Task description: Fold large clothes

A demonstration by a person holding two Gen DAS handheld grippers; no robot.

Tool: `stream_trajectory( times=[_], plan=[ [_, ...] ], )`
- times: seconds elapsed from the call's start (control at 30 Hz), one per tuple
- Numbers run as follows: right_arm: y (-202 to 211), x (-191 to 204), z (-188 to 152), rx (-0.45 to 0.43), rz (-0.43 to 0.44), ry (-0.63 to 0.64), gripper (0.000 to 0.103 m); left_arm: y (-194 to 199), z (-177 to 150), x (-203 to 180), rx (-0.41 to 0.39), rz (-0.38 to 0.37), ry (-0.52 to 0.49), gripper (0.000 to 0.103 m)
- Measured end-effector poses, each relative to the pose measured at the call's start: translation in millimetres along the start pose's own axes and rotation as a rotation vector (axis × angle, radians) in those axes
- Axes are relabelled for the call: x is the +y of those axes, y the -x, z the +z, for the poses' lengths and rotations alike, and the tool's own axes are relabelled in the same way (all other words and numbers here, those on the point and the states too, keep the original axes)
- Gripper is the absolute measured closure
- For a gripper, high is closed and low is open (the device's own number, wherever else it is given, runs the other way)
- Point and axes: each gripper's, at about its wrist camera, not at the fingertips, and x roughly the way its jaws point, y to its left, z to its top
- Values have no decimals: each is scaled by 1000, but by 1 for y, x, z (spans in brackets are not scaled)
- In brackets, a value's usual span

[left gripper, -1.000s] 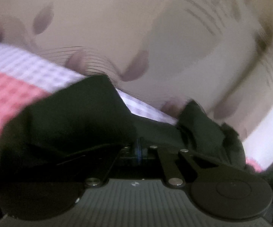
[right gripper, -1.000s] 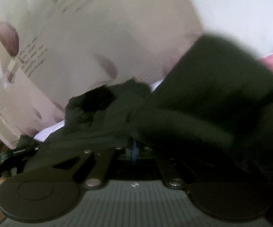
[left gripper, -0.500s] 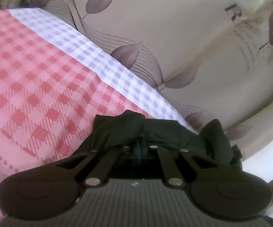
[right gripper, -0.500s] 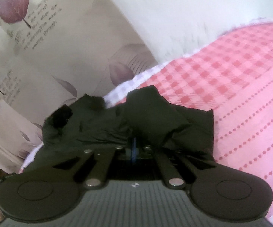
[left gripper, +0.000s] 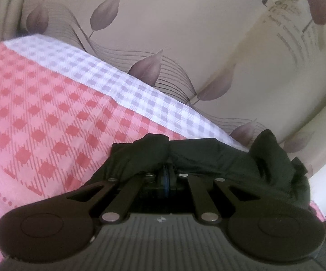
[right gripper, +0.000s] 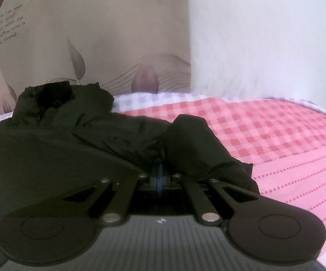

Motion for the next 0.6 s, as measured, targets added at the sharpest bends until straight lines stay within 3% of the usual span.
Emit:
stream_trajectory(
  times=[0.23,0.27,0.3,0.33,0.37,0.4,0.5,0.57,0.6],
  plan=[
    [3,-6,4,3,23,-31,103,18,6,18,29,-108,154,90],
    [4,-9,5,8,35,-48,103,24,9,21,33,-142,179,78],
    [6,-12,7,17,50,-71,103,31,12,24,29,-178,196,58],
    [9,-14,9,29,54,-93,103,40,16,27,25,-208,198,47],
    [17,-13,11,32,45,-123,103,48,22,28,22,-232,175,29],
    [30,-11,11,0,29,-132,97,55,27,27,19,-221,140,13],
    [78,1,4,-167,55,-70,76,75,44,29,0,-150,7,3],
    [108,4,-4,-235,110,-85,51,80,55,39,22,-166,-26,1],
    [120,4,-9,-259,131,-98,26,76,59,44,61,-195,-27,0]
  ],
)
